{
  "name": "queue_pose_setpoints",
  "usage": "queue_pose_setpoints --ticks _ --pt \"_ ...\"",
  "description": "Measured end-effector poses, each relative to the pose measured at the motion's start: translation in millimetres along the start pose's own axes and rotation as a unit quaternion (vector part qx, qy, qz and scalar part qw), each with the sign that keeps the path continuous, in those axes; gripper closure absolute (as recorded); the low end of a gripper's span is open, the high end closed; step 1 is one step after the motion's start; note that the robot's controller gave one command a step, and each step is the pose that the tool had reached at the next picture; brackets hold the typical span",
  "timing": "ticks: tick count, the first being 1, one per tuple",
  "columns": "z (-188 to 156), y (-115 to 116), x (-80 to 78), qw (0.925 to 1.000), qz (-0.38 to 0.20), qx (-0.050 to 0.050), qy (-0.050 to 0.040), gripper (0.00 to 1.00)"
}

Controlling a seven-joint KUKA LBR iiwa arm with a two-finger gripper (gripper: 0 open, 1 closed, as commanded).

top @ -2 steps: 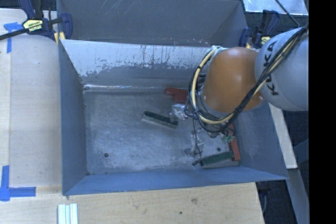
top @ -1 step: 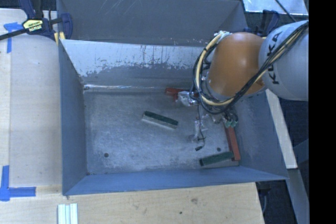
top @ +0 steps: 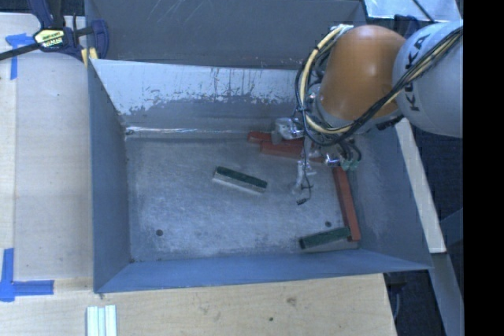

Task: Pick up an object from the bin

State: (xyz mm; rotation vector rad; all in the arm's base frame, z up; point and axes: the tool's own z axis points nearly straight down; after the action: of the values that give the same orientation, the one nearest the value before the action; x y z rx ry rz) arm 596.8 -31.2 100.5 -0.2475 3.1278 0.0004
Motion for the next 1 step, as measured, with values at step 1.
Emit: queue_pose_setpoints --ticks 1 --pt "15.6 35.5 27.5 0.9999 -0.011 0.000 0.0006 1.00"
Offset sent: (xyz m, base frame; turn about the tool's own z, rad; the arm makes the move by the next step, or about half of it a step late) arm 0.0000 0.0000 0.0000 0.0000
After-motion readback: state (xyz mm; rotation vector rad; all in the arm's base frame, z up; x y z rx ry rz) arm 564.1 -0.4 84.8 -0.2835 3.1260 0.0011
